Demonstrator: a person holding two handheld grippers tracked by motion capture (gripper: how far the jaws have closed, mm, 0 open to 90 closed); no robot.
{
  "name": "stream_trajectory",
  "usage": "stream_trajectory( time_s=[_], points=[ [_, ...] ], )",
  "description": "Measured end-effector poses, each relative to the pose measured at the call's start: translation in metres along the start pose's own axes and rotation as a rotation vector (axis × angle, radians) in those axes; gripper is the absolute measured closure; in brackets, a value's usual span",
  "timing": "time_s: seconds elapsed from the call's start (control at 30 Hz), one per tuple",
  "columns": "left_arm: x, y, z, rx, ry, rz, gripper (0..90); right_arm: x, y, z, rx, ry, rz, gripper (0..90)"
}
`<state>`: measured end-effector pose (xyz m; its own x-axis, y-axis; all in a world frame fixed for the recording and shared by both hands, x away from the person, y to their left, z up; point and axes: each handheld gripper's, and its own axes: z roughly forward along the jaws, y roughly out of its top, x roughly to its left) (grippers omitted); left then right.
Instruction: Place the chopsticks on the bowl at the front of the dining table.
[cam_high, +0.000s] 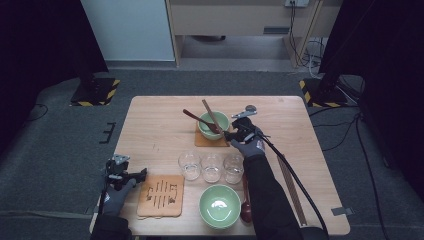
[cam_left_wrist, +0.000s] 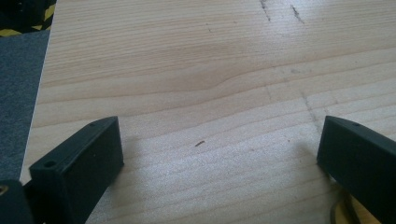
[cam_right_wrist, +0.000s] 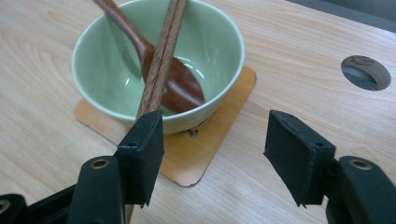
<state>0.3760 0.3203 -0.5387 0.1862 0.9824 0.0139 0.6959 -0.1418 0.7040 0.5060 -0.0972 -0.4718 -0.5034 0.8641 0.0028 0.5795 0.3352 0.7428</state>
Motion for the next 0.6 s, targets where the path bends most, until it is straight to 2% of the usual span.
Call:
stream_trajectory(
  time_s=[0.6],
  points=[
    [0.000,0.000,0.000,0.000,0.000,0.000,0.0,0.024,-0.005,-0.003,-0.017,0.092,-0.114,30.9]
  ],
)
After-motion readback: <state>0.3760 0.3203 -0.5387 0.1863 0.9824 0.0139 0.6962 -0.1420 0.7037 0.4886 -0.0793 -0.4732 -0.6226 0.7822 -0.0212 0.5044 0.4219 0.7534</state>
